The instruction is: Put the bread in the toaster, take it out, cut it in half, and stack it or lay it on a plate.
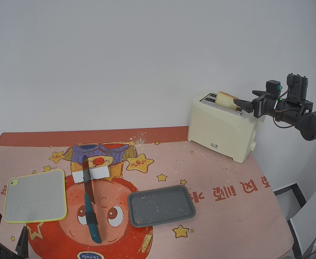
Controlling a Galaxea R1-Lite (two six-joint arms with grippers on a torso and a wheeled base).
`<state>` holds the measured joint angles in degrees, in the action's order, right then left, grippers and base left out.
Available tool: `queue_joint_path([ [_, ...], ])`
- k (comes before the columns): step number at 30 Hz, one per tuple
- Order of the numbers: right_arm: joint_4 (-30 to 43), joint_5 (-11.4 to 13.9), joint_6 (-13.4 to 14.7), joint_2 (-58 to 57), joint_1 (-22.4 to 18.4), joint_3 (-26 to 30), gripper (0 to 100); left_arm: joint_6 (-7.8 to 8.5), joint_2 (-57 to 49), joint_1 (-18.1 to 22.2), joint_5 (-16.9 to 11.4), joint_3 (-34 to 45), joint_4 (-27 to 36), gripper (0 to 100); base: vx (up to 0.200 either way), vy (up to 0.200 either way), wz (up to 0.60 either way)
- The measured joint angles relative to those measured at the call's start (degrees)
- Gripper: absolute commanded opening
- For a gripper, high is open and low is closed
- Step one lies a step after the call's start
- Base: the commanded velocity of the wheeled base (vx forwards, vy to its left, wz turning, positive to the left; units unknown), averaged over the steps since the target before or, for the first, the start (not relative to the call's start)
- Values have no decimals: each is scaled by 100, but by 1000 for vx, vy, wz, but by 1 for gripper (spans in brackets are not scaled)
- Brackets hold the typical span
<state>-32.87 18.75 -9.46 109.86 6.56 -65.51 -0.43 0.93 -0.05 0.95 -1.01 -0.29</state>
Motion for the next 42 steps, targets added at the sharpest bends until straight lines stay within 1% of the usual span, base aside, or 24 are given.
queue_joint_path([
  [11,55,-6,0,72,66,-122,100,0,0,-5,0,0,2,100,0,0,0],
  [19,60,10,0,34,7,-35,100,0,0,-5,0,0,0,100,0,0,0],
  [30,90,62,7,33,7,-140,100,0,0,-2,0,0,0,100,0,0,0],
  [32,96,68,38,41,22,-182,100,0,0,-6,0,0,0,100,0,0,0],
  [36,106,71,199,59,51,-251,100,0,0,-6,0,0,0,100,0,0,0],
  [42,107,73,238,87,88,-290,100,0,0,-5,0,0,0,100,0,0,0],
])
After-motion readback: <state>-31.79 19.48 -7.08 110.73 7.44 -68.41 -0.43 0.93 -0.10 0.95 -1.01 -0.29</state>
